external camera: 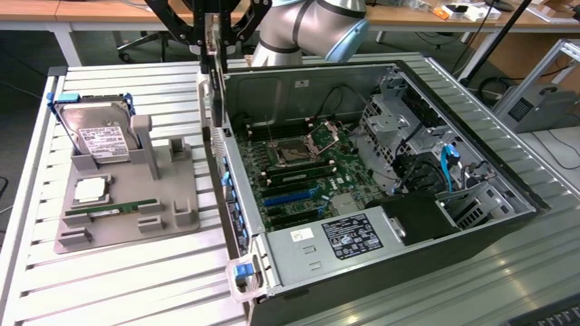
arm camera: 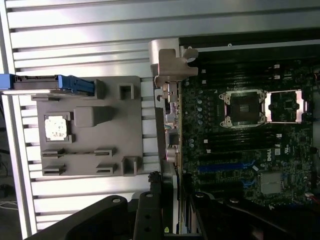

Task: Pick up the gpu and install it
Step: 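Pick up the gpu and move the gpu toward the slot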

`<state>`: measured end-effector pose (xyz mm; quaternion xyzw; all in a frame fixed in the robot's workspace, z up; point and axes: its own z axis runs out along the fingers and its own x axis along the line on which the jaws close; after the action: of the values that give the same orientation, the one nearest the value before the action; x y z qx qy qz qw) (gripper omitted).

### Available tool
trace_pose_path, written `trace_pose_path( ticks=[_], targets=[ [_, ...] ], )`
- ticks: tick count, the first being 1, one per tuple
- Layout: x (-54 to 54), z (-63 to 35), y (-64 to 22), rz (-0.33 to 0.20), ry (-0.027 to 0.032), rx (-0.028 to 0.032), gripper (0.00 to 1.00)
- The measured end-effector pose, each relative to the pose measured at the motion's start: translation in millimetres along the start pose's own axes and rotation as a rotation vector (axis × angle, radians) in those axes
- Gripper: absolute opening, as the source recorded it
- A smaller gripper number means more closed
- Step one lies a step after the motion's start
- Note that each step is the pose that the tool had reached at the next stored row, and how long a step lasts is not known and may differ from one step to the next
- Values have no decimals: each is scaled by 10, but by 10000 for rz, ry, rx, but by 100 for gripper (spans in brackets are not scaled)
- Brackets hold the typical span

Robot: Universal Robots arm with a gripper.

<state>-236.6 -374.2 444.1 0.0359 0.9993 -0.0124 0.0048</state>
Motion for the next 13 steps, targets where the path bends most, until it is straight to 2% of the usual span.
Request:
trace_pose_path(
  ticks=[13],
  targets=[
    [-60,23,-4,-1,-3,44,27]
  ],
)
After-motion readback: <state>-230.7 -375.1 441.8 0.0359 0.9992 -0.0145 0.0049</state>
